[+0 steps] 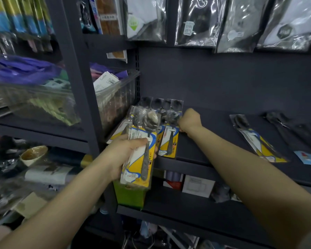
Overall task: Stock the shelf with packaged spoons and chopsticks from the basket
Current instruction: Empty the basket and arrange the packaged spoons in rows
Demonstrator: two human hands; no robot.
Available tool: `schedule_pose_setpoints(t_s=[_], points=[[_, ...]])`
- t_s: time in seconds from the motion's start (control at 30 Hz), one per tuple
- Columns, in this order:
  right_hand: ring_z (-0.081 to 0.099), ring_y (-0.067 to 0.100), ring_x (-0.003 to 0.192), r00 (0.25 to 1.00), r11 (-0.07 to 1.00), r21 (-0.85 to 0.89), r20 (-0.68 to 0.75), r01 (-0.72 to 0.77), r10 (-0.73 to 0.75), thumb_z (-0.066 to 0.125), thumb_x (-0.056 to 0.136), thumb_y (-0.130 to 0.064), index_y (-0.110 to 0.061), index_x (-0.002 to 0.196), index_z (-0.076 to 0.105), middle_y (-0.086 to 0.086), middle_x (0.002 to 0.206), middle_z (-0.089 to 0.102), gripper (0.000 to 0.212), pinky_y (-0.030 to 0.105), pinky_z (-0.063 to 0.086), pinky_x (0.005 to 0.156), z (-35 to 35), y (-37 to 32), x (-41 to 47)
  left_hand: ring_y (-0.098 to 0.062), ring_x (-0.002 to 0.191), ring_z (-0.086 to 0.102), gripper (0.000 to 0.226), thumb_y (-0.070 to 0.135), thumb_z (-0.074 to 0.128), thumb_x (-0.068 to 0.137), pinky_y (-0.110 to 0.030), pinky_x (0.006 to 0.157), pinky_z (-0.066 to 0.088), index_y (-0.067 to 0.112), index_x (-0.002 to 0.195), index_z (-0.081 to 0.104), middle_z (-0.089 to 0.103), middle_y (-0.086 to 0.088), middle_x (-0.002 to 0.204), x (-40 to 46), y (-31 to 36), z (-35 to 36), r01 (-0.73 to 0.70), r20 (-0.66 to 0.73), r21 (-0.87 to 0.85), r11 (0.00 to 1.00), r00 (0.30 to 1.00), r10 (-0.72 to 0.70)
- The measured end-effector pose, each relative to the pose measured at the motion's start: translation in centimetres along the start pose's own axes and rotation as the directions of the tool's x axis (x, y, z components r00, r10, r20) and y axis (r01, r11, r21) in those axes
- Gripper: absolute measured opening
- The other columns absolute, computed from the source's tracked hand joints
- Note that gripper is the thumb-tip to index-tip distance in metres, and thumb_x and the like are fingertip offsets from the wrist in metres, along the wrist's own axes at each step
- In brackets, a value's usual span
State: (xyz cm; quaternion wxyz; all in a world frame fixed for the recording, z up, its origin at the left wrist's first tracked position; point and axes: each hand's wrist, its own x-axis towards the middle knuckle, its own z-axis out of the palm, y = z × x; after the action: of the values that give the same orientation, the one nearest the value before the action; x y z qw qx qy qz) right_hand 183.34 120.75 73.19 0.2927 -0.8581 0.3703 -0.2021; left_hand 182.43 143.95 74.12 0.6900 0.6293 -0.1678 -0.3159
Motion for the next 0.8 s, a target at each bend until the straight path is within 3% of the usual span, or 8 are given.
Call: schedule_pose_setpoints(t_s=[0.07, 0.17, 0.3, 0.43, 0.53, 0.6, 0.67, 0.8], points=[[0.060, 0.030, 0.086, 0.995, 0.978, 0.185, -0.058, 0.094, -0.084, 0.053, 0.091, -0.017, 0.002, 0.096, 0.056, 0.017, 0.096, 0.061, 0.020, 0.030, 0.042, 0.063, -1.1, -0.7, -1.6, -0.021, 0.055, 0.068, 0.012, 0.010, 0.061, 0.083, -0.028, 0.051, 0.057, 0.006, 0.092, 0.068, 0.073, -0.011, 0.071, 0.6, 0.2, 0.5, -0.001, -0.027, -0.003, 1.000, 1.000, 0.001], [0.048, 0.013, 0.057, 0.959, 0.832, 0.555, 0.234, 0.006, -0.163, 0.047, 0.094, -0.039, -0.011, 0.082, 0.057, 0.001, 0.069, 0.055, 0.032, 0.022, 0.038, 0.047, -3.1, -1.9, -5.1, -0.018, 0.056, 0.069, 0.010, 0.010, 0.060, 0.084, -0.026, 0.050, 0.057, 0.009, 0.089, 0.068, 0.074, -0.006, 0.070, 1.9, 0.7, 2.0, -0.036, -0.018, -0.019, 0.999, 0.999, 0.035], [0.045, 0.010, 0.051, 0.886, 0.825, 0.560, 0.420, -0.083, -0.195, 0.063, 0.086, -0.031, -0.018, 0.072, 0.051, 0.002, 0.066, 0.054, 0.023, 0.018, 0.034, 0.043, -5.1, -1.7, -6.8, -0.020, 0.067, 0.069, 0.013, 0.006, 0.060, 0.083, -0.032, 0.066, 0.057, 0.009, 0.094, 0.067, 0.072, -0.010, 0.083, 4.1, 1.3, 5.0, -0.121, -0.028, -0.028, 0.992, 0.992, 0.120], [0.045, 0.008, 0.041, 0.912, 0.739, 0.645, 0.397, -0.195, -0.106, 0.063, 0.086, -0.015, -0.014, 0.059, 0.048, 0.001, 0.052, 0.054, 0.031, 0.011, 0.030, 0.033, -6.2, -0.2, -3.2, -0.028, 0.071, 0.064, 0.014, 0.014, 0.055, 0.085, -0.037, 0.074, 0.051, 0.006, 0.087, 0.067, 0.069, -0.016, 0.082, 6.3, 1.7, 7.1, -0.044, -0.089, -0.032, 0.998, 0.995, 0.041], [0.033, 0.006, 0.022, 0.948, 0.691, 0.689, 0.318, -0.220, -0.016, 0.060, 0.087, -0.008, -0.013, 0.057, 0.041, 0.002, 0.041, 0.041, 0.036, 0.010, 0.023, 0.030, -6.7, 1.6, 0.8, -0.032, 0.074, 0.064, 0.025, 0.015, 0.046, 0.086, -0.040, 0.077, 0.048, 0.002, 0.083, 0.067, 0.067, -0.022, 0.088, 7.7, 2.0, 7.5, 0.005, -0.111, -0.020, 1.000, 0.994, -0.007], [0.037, 0.006, 0.021, 0.964, 0.705, 0.671, 0.257, -0.231, 0.071, 0.057, 0.089, -0.005, -0.011, 0.060, 0.041, 0.005, 0.046, 0.041, 0.033, 0.010, 0.028, 0.029, -6.8, 3.0, 3.8, -0.028, 0.065, 0.068, 0.035, 0.012, 0.040, 0.090, -0.035, 0.070, 0.055, 0.001, 0.076, 0.071, 0.072, -0.019, 0.082, 8.3, 2.0, 7.4, -0.012, -0.070, -0.052, 0.999, 0.998, 0.009], [0.046, 0.011, 0.029, 0.960, 0.736, 0.621, 0.234, -0.268, 0.152, 0.054, 0.089, -0.003, -0.008, 0.068, 0.046, 0.008, 0.056, 0.046, 0.023, 0.016, 0.035, 0.033, -6.3, 3.9, 6.1, -0.023, 0.062, 0.070, 0.033, 0.011, 0.039, 0.092, -0.031, 0.061, 0.059, 0.000, 0.084, 0.069, 0.074, -0.015, 0.077, 8.6, 2.1, 7.4, -0.022, -0.052, -0.083, 0.996, 0.999, 0.017], [0.037, 0.009, 0.026, 0.944, 0.807, 0.504, 0.272, -0.306, 0.188, 0.052, 0.087, 0.001, -0.009, 0.066, 0.044, 0.009, 0.057, 0.044, 0.025, 0.011, 0.026, 0.032, -4.6, 4.3, 8.9, -0.023, 0.059, 0.070, 0.026, 0.008, 0.044, 0.092, -0.028, 0.052, 0.057, -0.006, 0.101, 0.063, 0.073, -0.017, 0.078, 9.0, 2.2, 7.2, -0.078, -0.101, -0.045, 0.996, 0.992, 0.073]])
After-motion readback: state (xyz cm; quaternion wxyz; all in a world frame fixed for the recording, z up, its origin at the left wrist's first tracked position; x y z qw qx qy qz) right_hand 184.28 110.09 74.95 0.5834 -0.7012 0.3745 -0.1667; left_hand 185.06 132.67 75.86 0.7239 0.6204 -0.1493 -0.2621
